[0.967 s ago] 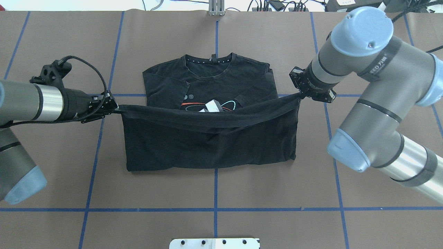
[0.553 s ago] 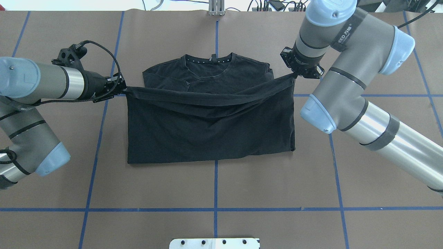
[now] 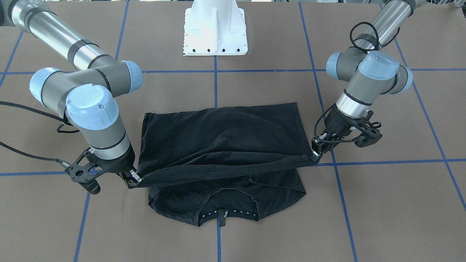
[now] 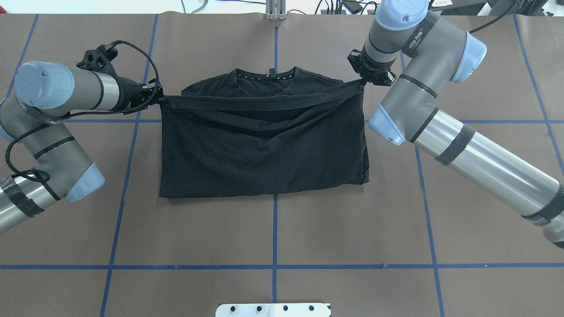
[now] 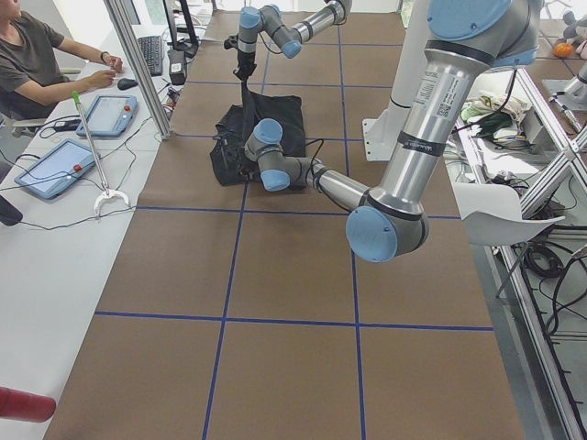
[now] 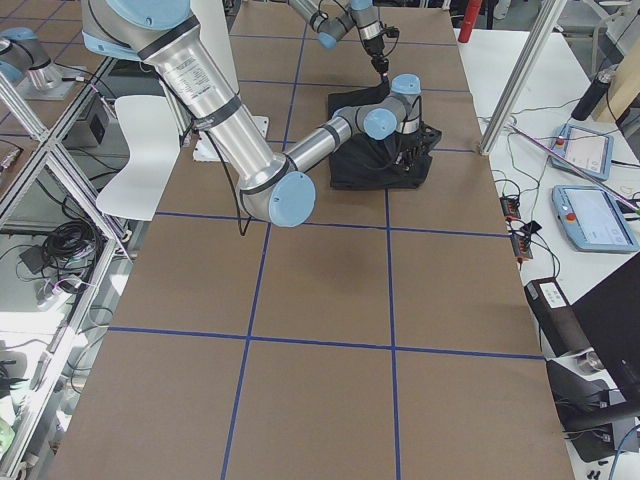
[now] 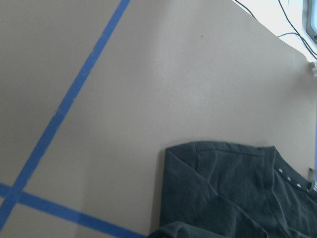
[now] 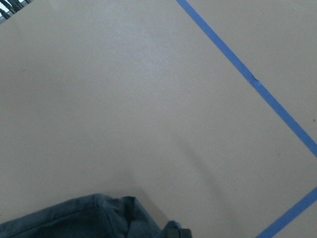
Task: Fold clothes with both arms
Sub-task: 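Open both grippers at the collar and release the hem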
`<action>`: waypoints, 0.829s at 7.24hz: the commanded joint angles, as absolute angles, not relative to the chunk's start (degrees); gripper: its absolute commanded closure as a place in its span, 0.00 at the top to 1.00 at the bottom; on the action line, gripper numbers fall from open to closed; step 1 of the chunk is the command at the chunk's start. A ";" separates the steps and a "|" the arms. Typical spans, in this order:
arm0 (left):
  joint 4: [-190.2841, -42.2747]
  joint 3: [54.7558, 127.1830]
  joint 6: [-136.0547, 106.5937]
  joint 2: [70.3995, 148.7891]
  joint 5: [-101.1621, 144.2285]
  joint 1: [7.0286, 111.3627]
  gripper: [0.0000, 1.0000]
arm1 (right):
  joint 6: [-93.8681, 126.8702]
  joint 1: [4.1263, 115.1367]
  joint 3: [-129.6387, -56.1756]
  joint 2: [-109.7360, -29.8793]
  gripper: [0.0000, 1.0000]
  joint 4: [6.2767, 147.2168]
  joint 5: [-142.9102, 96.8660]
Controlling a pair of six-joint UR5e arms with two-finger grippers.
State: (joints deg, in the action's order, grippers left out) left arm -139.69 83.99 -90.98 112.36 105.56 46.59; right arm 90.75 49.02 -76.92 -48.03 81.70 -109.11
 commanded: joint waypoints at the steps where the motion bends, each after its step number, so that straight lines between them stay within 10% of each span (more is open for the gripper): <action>1: -142.64 79.55 -90.88 113.29 104.85 46.84 0.00 | 90.70 48.96 -71.74 -46.06 0.00 79.03 -107.67; 4: -142.73 77.35 -90.88 114.87 104.24 46.85 0.01 | 90.88 48.61 -69.17 -44.83 0.00 77.78 -107.32; 5: -142.65 77.26 -90.88 114.87 103.89 46.85 0.44 | 90.88 48.60 -69.08 -44.74 0.40 77.78 -107.14; 6: -142.99 77.26 -90.88 114.96 103.97 47.37 0.58 | 91.31 48.69 -69.08 -43.61 0.54 77.78 -107.05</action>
State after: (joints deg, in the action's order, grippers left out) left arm -142.75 77.40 -90.88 114.81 104.04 47.00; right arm 90.97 48.66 -69.20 -44.54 77.81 -107.19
